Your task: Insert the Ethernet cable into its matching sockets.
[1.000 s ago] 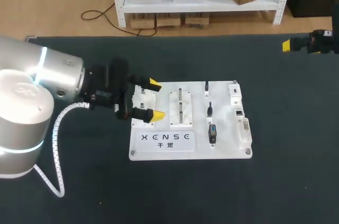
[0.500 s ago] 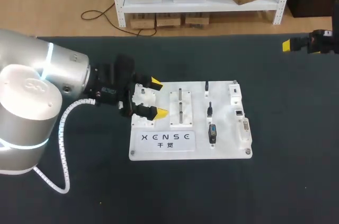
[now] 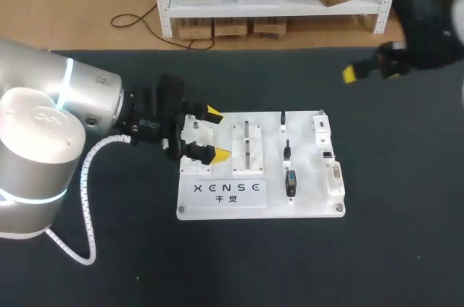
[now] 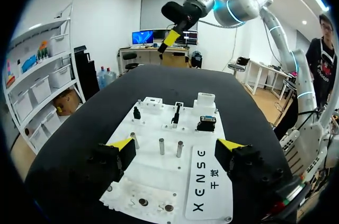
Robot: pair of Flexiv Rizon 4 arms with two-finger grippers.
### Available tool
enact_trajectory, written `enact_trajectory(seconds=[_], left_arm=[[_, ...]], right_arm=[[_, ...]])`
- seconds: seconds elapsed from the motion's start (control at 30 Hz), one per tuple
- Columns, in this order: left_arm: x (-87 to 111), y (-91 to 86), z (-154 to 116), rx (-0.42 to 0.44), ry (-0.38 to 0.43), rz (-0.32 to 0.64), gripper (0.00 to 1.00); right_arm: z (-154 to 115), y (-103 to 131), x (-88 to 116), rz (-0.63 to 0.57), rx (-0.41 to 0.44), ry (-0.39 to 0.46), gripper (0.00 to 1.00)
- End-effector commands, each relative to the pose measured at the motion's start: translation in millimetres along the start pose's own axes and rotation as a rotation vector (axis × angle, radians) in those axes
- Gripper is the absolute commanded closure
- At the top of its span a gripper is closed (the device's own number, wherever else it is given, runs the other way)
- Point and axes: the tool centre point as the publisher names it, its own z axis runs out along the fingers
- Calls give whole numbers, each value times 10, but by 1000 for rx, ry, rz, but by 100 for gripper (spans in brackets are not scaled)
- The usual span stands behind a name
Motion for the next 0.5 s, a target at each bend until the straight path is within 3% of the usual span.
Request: enact_trajectory(seconds=[0.03, 0.23, 0.5], left_arm=[[10, 5, 2, 0, -3, 1, 0], [10, 5, 2, 0, -3, 1, 0], [10, 5, 2, 0, -3, 1, 0]], right_arm=[[106, 372, -58, 15, 146, 81, 0], [307, 619, 87, 50, 208, 203, 0], [599, 805, 418, 89, 319, 306, 0]])
